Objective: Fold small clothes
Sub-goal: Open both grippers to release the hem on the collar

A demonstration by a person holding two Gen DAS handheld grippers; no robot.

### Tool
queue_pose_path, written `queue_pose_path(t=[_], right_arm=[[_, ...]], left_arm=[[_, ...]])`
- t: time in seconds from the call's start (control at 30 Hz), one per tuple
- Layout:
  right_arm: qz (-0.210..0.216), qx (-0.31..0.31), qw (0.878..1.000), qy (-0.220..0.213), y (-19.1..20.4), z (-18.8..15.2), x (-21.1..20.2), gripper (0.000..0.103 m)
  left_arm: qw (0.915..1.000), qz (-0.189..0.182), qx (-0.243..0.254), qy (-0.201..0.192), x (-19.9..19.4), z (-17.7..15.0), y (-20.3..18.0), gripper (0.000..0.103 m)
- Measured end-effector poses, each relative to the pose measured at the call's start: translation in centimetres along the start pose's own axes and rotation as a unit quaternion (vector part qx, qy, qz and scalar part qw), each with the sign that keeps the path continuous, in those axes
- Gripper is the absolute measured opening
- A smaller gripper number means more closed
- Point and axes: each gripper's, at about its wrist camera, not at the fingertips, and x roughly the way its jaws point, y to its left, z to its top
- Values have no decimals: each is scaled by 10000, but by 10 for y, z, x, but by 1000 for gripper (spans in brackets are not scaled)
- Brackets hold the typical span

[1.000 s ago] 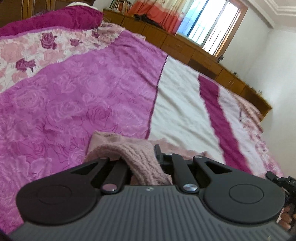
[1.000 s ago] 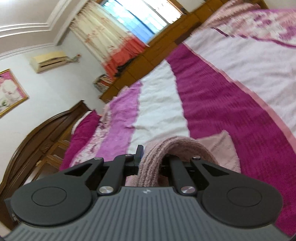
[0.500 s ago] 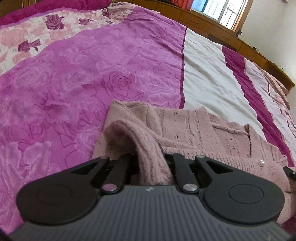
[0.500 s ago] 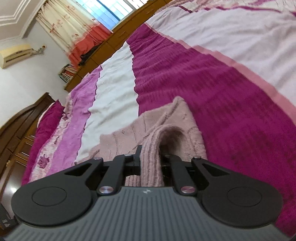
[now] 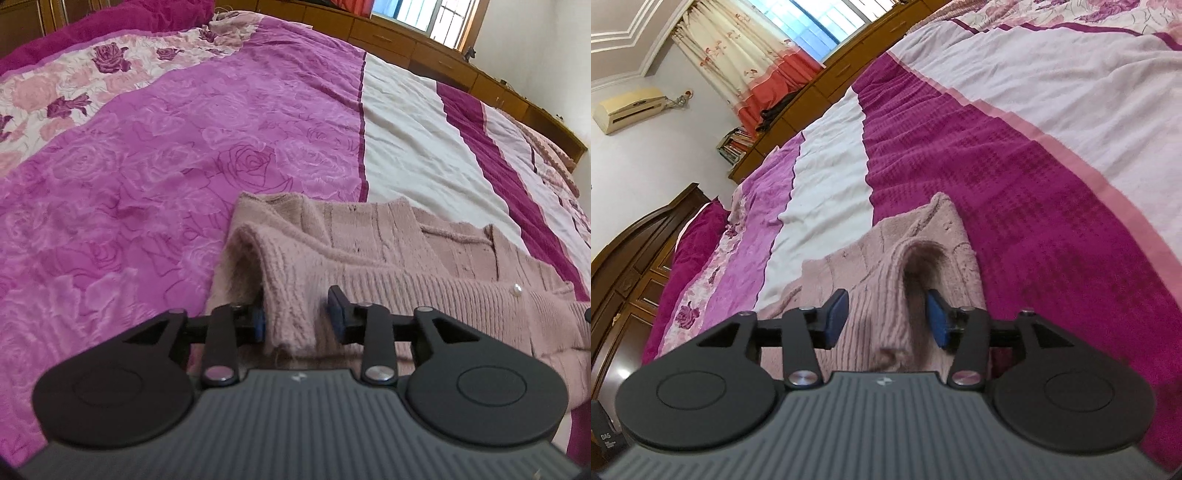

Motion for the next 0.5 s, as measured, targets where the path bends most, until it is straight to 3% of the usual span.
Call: queue_pose_path(t=[0.27,0.5], right_arm=[[34,1,10000,-41,1,-6,-30,60],[49,-104,9999,55,5,-8,-33,60]], left_arm=[[9995,-167,-258,38,-22,-5,15,39],[9986,-269,-443,92,-25,-6,21,39]])
